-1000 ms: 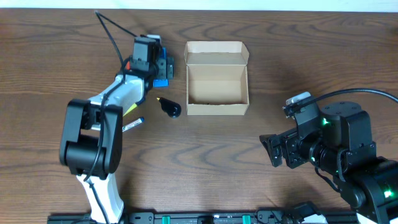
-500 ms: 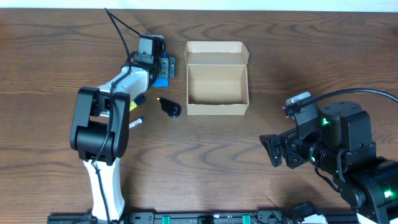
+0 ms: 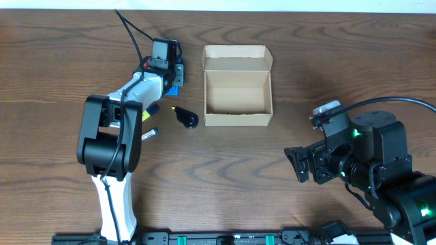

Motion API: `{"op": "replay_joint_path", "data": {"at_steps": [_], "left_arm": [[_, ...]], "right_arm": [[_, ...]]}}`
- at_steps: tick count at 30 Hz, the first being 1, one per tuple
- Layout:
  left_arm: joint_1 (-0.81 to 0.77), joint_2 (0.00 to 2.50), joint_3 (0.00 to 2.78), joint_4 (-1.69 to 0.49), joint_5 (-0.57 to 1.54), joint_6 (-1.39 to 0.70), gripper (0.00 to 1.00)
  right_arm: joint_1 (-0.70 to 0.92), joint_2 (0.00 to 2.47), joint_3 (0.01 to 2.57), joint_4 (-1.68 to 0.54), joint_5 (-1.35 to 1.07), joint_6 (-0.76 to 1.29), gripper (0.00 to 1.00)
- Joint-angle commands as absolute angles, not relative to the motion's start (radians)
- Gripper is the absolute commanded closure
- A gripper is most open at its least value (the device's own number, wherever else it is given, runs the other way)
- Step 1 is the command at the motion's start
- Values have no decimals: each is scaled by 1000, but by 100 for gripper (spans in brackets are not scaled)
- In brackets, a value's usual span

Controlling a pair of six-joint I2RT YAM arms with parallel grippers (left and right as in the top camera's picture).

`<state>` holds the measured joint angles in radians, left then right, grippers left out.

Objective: Pack container
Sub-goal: 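Carry the blue duster into the box and release it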

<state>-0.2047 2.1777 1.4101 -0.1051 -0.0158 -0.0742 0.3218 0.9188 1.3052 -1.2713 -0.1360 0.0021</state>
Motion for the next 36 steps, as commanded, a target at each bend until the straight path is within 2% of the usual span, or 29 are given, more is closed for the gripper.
{"op": "replay_joint_path", "data": {"at_steps": [1, 4, 6, 12, 19, 24, 26, 36], "left_arm": [[-203, 2164, 1431, -144, -38, -75, 64], [-203, 2105, 1464, -194, -62, -74, 77], [-203, 2037, 1489, -233, -95, -54, 82], [-205, 1847, 1497, -296, -59, 52, 84], [-255, 1689, 1497, -469, 167, 325, 87], [-348, 1679, 1497, -602, 310, 572, 86], [-388, 1684, 1495, -629, 315, 643, 94], [-511, 1751, 1494, -620, 316, 983, 94]], "right_arm": [[315, 916, 1302, -1272, -139, -13, 1], [315, 916, 1302, -1272, -139, -13, 1], [315, 916, 1302, -1272, -139, -13, 1], [315, 916, 1302, -1272, -139, -13, 1], [315, 916, 1302, -1272, -139, -13, 1], [315, 916, 1302, -1272, -139, -13, 1], [315, 916, 1302, -1272, -139, -13, 1], [315, 916, 1302, -1272, -139, -13, 1]]}}
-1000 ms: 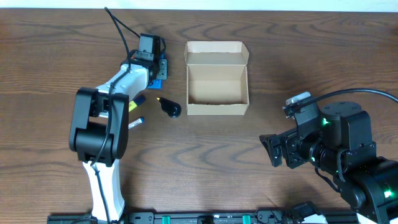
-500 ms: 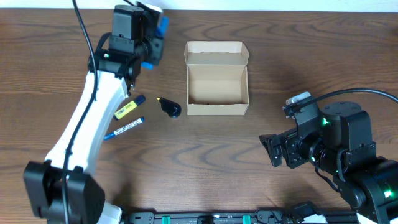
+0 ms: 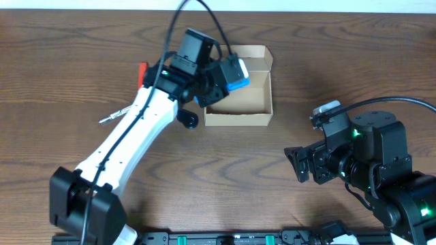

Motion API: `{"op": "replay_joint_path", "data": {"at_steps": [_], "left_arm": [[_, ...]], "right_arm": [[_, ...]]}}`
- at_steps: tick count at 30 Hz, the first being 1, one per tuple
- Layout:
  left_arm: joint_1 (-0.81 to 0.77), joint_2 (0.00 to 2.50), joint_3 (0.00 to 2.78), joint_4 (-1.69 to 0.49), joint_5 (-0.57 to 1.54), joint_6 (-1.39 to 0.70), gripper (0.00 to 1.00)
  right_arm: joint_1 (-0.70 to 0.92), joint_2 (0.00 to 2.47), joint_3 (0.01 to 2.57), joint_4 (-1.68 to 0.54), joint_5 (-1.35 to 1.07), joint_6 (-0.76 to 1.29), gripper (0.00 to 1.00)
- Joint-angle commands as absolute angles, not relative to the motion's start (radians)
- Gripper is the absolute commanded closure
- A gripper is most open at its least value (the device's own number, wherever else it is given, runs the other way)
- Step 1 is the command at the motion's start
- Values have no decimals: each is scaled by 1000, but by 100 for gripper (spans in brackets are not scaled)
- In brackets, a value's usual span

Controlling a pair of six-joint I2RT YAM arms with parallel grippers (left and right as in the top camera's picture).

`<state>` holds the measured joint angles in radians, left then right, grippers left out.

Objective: Pack container
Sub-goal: 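Carry the blue duster into the box and release it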

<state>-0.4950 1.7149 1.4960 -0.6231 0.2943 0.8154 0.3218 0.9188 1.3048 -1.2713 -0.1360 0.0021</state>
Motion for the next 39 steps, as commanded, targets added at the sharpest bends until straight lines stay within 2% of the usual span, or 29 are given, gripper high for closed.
{"op": "replay_joint_path", "data": {"at_steps": [1, 6, 15, 37, 39], "left_arm": [[-517, 1765, 1494, -620, 316, 1017, 94], [-529, 1828, 1494, -607, 371, 1104, 93], [-531, 1861, 1494, -528, 517, 1103, 93], [-530, 1990, 1494, -542, 513, 1103, 93], [-529, 1991, 1494, -541, 513, 1103, 88]], "right_arm": [[315, 916, 1302, -1272, -139, -13, 1], [315, 916, 1302, -1272, -139, -13, 1], [315, 916, 1302, -1272, -139, -13, 1], [315, 916, 1302, -1272, -139, -13, 1], [315, 916, 1302, -1272, -139, -13, 1]]}}
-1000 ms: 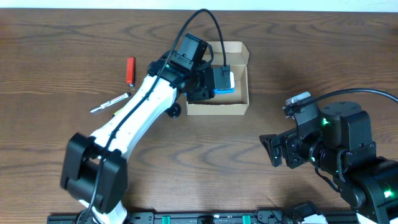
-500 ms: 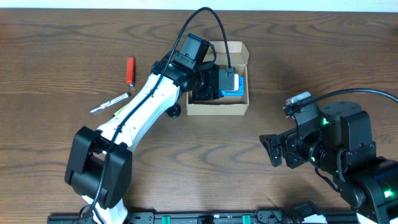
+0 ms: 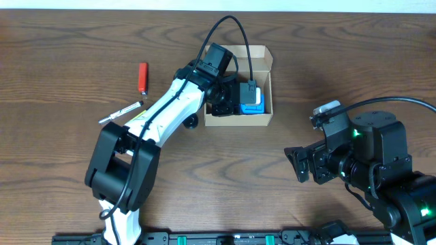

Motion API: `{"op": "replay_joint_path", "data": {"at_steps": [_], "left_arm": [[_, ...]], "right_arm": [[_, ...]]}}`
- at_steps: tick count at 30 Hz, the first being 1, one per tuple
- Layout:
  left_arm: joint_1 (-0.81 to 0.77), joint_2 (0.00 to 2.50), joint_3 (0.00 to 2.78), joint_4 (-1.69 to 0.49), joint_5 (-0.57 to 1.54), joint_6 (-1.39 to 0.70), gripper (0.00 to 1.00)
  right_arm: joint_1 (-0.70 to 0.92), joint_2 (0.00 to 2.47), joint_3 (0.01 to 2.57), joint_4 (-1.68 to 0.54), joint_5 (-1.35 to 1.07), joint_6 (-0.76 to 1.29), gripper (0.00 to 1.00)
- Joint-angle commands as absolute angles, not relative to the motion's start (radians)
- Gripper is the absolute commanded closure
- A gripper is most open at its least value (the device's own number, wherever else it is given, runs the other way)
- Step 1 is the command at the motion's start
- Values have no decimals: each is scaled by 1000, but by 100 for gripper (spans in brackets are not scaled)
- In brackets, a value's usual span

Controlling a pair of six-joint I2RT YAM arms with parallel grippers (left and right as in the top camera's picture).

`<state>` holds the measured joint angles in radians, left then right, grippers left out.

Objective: Pack container
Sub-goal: 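Carry the blue duster into the box and release it, then move the left gripper to the red stapler and grasp it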

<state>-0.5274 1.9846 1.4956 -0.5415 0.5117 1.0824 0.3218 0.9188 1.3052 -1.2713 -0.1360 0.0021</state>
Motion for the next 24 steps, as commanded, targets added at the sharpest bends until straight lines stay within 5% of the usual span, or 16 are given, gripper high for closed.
{"op": "replay_joint_path", "data": {"at_steps": [1, 10, 24], "left_arm": [[-529, 1991, 1494, -540, 513, 1103, 86], [-528, 1991, 1495, -519, 461, 1092, 43], [-524, 1922, 1553, -543, 460, 959, 32]], "right_arm": [[315, 916, 1302, -1272, -139, -13, 1], [315, 916, 1302, -1272, -139, -13, 1], [315, 916, 1302, -1272, -139, -13, 1]]}}
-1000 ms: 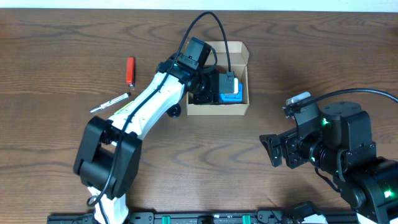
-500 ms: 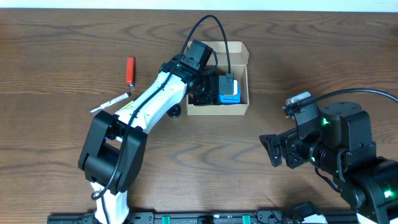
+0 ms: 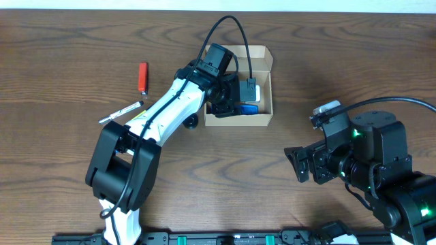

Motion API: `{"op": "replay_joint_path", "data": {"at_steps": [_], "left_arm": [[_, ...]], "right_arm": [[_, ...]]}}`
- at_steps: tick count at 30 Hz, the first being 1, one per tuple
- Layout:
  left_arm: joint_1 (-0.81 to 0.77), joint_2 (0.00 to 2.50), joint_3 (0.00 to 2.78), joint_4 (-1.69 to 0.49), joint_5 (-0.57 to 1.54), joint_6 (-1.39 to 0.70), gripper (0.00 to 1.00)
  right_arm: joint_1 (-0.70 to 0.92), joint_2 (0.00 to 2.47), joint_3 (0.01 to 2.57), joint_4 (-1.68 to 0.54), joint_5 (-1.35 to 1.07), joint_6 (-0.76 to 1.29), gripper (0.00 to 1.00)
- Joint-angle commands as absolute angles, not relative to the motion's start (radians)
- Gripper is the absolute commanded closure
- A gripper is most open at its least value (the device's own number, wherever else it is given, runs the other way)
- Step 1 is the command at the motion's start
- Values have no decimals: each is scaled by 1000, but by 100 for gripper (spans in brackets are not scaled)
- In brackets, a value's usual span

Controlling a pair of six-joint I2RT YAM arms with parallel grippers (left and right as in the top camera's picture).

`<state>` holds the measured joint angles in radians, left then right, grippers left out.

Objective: Pack container
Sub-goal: 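Move the left gripper to the red stapler and grasp it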

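An open cardboard box [image 3: 238, 121] stands at the back middle of the table. A blue and white object [image 3: 249, 107] lies inside it against the right wall. My left arm reaches into the box from the left. Its gripper [image 3: 240, 95] hangs just above the object and looks open, the white part of the object showing beside the fingers. My right gripper [image 3: 297, 166] stays low at the right of the table, open and empty, well away from the box.
A red lighter [image 3: 142, 77] and a thin pen [image 3: 121, 111] lie left of the box. A small black item [image 3: 192, 122] peeks out under the left arm at the box's front left corner. The right arm's bulk fills the lower right.
The left arm has barely moved. The blue and white object now sits lower in the box with its white part showing, no longer clamped between the fingers.
The left gripper was down at the left of the box, on the blue object among the loose items. Then it held that object in the air at the box's left rim. Then it was inside the box with it, and now the object rests there. The right arm stayed still.
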<state>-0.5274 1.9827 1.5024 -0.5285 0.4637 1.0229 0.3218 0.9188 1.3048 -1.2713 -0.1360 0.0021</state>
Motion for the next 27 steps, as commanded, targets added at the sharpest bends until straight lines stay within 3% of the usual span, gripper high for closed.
{"op": "replay_joint_path", "data": {"at_steps": [1, 3, 12, 20, 27], "left_arm": [[-522, 1900, 1567, -555, 455, 930, 29], [-515, 1851, 1590, -573, 416, 845, 23], [-368, 1652, 1601, -626, 101, 616, 23], [-79, 1682, 1598, -663, 141, 418, 20], [7, 1868, 1591, -637, 150, 402, 20]], "right_arm": [[315, 916, 1302, -1272, -139, -13, 1], [315, 916, 1302, -1272, -139, -13, 1], [315, 916, 1302, -1272, -139, -13, 1], [315, 916, 1302, -1272, -139, -13, 1], [315, 916, 1302, -1272, -139, -13, 1]]}}
